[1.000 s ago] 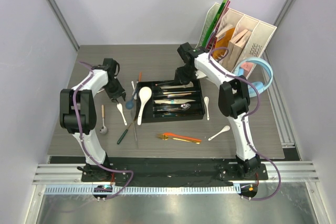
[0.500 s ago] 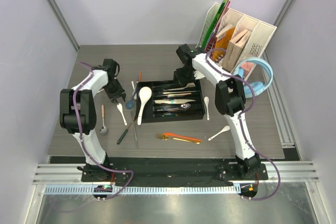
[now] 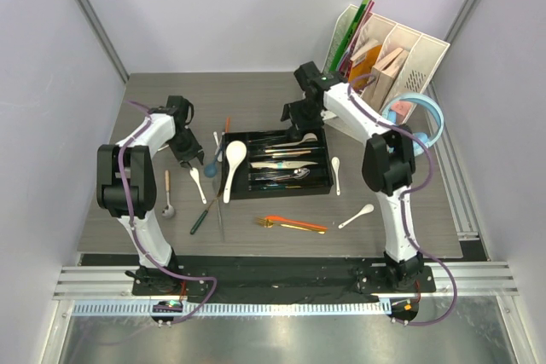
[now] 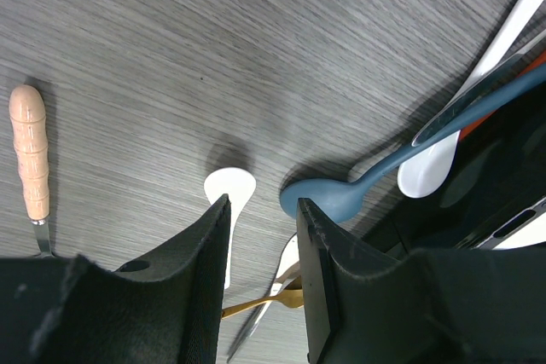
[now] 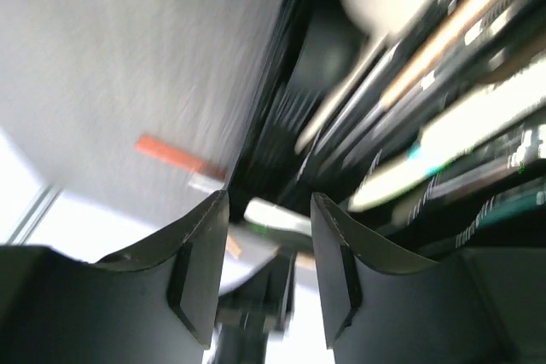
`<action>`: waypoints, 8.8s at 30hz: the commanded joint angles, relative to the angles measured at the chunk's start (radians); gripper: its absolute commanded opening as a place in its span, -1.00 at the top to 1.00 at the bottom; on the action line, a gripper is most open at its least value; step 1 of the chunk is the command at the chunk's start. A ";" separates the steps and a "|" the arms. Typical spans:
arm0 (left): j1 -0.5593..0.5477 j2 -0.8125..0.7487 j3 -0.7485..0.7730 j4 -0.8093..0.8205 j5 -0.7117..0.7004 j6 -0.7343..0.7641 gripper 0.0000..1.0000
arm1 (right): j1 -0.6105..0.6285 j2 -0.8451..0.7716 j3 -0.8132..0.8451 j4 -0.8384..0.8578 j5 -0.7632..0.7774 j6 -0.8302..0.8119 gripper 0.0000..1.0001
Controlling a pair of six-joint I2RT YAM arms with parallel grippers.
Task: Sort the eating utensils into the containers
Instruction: Place the spoon in the storage box, then pick up the spoon from the center of the board, then place the spoon in the storage box, then pick up the spoon from the center of the board.
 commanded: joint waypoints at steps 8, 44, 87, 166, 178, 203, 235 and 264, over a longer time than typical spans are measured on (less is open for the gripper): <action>0.006 -0.020 0.010 0.010 0.008 0.012 0.24 | -0.091 -0.258 -0.022 -0.021 -0.255 -0.345 0.00; 0.006 -0.034 0.077 -0.097 -0.056 0.032 0.25 | -0.205 -0.331 -0.591 -0.080 0.222 -1.154 0.15; 0.003 0.025 0.125 -0.106 -0.052 0.009 0.25 | -0.127 -0.100 -0.518 -0.151 0.137 -1.269 0.24; 0.021 -0.028 0.014 -0.002 -0.009 0.013 0.25 | 0.008 -0.370 -0.596 0.173 -0.285 0.213 0.98; 0.021 -0.024 0.013 -0.008 -0.015 0.018 0.26 | 0.013 -0.300 -0.578 0.155 -0.282 0.178 0.97; 0.021 -0.020 0.005 -0.005 -0.013 0.019 0.26 | 0.020 -0.277 -0.530 0.106 -0.270 0.089 0.28; 0.021 0.040 0.020 -0.016 0.008 0.019 0.27 | -0.448 -0.631 -0.972 -0.287 -0.124 -0.694 -0.02; 0.021 0.060 0.026 -0.022 0.000 0.026 0.26 | -0.449 -0.402 -0.987 -0.220 -0.090 -0.746 0.13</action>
